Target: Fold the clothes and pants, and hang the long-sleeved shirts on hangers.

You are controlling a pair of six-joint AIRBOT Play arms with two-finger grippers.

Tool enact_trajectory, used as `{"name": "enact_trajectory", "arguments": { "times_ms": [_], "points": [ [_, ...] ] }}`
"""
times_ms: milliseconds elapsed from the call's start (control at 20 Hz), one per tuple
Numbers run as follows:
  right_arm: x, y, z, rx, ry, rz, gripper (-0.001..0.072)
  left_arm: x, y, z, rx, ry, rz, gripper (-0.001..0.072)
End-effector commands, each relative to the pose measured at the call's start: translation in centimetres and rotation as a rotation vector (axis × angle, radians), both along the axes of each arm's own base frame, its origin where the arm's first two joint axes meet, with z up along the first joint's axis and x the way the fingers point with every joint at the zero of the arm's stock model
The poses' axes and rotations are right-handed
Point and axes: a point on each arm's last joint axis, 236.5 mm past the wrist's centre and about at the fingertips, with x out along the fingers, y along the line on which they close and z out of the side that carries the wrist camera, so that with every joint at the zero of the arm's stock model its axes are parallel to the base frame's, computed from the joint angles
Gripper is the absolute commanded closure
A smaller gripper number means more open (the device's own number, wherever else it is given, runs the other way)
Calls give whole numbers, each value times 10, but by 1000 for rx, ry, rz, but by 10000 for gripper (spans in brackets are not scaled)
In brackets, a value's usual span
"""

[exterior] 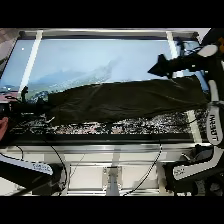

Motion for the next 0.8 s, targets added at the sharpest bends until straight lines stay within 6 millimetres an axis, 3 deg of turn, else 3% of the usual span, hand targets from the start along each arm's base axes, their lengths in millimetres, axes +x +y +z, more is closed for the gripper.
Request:
{"name": "enact_trajectory", "arguments": {
  "times_ms": [0, 200, 400, 550, 750],
  "points": [
    [-10, 75, -24, -7, 11, 114, 698, 4, -8, 27, -17, -56, -20, 681],
    [-25, 161, -88, -47, 88, 165, 698, 11, -17, 69, 15, -130, -21, 681],
    [-46, 220, -134, -47, 158, 175, 698, 21, -44, 118, 33, -229, -64, 681],
    [-52, 244, -152, -35, 216, 108, 698, 26, -78, 145, 31, -250, -106, 681],
    [-50, 253, -178, -27, 344, -53, 699, 30, -133, 168, 17, -272, -211, 681]
  ]
}}
